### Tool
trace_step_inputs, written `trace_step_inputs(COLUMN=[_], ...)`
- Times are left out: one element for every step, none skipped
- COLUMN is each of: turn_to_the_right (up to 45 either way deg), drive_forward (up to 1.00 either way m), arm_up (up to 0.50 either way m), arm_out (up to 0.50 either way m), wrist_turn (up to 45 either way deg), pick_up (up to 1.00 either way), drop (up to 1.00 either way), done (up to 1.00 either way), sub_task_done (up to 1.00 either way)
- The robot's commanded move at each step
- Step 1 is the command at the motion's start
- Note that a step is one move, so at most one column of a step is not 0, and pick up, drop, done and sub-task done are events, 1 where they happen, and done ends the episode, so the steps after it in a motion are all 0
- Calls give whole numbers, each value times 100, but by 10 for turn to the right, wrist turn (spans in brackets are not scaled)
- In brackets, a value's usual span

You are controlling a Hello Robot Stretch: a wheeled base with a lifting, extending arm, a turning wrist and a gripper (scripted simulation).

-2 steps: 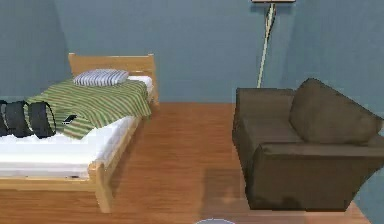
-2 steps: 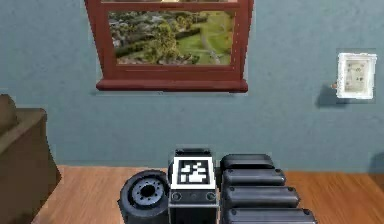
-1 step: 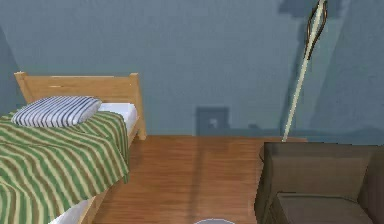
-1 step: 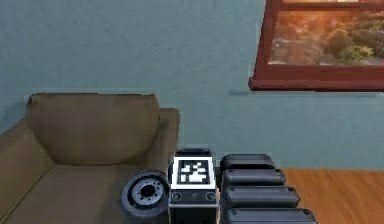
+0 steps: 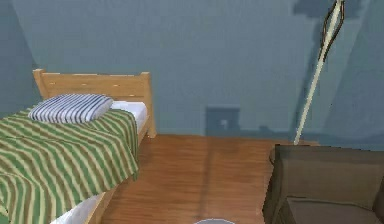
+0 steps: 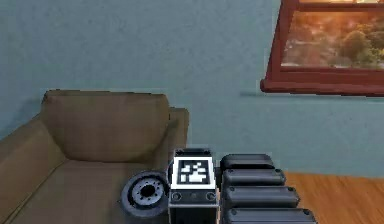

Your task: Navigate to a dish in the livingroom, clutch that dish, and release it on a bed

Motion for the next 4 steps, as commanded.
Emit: trace_step_inputs(turn_to_the_right=[0,-120,0,-450], drive_forward=[100,0,10,0], arm_up=[0,0,0,0], arm_out=[0,0,0,0], wrist_turn=[0,0,0,0], pick_up=[0,0,0,0], drop=[0,0,0,0], done=[0,0,0,0], sub_task_done=[0,0,0,0])
